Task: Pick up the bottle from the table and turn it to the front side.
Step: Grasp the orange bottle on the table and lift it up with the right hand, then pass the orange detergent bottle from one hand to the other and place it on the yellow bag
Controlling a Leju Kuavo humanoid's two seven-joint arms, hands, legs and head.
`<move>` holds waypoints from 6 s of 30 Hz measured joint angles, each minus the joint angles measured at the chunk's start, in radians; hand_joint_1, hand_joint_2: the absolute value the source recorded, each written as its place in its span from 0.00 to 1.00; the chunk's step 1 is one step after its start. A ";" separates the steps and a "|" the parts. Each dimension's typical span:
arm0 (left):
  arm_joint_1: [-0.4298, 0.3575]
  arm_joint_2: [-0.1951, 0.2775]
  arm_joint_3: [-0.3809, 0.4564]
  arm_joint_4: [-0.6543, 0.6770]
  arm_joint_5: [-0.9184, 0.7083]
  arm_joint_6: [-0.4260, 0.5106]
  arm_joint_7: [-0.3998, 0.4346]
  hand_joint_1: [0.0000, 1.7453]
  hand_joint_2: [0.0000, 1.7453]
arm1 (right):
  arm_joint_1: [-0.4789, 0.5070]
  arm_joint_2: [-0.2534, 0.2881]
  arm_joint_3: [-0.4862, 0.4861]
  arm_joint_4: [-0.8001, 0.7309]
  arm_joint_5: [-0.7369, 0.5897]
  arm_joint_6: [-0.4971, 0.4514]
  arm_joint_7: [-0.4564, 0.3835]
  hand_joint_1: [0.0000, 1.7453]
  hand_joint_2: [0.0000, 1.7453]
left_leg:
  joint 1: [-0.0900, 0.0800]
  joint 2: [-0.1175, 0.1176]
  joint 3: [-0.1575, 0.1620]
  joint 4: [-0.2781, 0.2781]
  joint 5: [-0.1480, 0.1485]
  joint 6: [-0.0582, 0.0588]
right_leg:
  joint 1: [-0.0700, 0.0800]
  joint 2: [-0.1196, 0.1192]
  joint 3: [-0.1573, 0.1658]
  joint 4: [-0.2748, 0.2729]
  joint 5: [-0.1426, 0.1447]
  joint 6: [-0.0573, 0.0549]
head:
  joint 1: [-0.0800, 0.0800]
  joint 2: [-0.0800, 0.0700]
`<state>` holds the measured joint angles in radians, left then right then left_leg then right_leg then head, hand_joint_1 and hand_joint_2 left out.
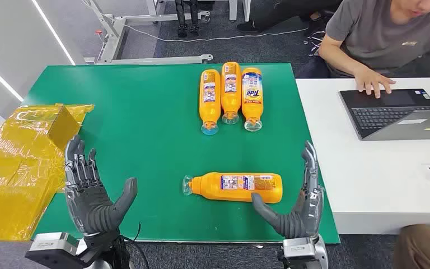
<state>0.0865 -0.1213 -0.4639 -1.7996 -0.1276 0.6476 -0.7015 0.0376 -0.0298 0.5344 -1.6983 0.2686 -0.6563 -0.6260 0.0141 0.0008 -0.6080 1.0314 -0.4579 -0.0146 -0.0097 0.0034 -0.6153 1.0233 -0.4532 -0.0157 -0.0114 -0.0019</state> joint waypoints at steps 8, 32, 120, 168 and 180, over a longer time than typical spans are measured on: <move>0.018 0.000 -0.002 -0.015 -0.002 0.035 0.000 0.00 1.00 | -0.003 0.000 0.001 0.002 0.011 0.018 0.007 0.00 1.00 | 0.000 0.000 0.000 0.000 0.000 0.000 | 0.000 0.000 0.000 0.000 0.000 0.000 | 0.000 0.000; 0.056 -0.001 -0.010 -0.059 -0.015 -0.068 0.000 0.00 1.00 | -0.371 -0.183 0.058 0.349 0.455 0.730 0.401 0.00 1.00 | 0.000 0.000 0.001 0.000 0.001 0.000 | 0.000 -0.001 0.001 0.000 0.002 0.000 | 0.000 0.000; -0.001 -0.072 0.061 0.040 0.139 -0.517 0.070 0.00 1.00 | -0.361 0.061 0.161 0.372 0.384 0.304 0.113 1.00 1.00 | 0.000 -0.004 0.009 0.000 -0.001 0.001 | 0.000 -0.003 0.011 0.000 -0.003 0.000 | 0.000 0.000; -0.015 -0.105 0.102 0.085 0.090 -0.527 0.127 0.00 1.00 | -0.368 0.044 0.231 0.494 0.394 0.543 0.141 1.00 1.00 | 0.000 -0.004 0.009 0.000 -0.001 0.001 | 0.000 -0.003 0.010 0.000 -0.003 0.000 | 0.000 0.000; -0.022 -0.106 0.091 0.086 0.102 -0.503 0.127 0.00 1.00 | -0.349 0.044 0.216 0.435 0.368 0.522 0.123 1.00 1.00 | 0.000 -0.004 0.009 0.000 -0.001 0.001 | 0.000 -0.003 0.010 0.000 -0.003 0.000 | 0.000 0.000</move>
<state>0.0646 -0.2270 -0.3730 -1.7132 -0.0258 0.1441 -0.5747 -0.3114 0.0141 0.7500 -1.2635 0.6364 -0.1339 -0.5028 0.0139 -0.0029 -0.5991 1.0311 -0.4593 -0.0137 -0.0097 0.0003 -0.6055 1.0230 -0.4565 -0.0154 -0.0117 -0.0019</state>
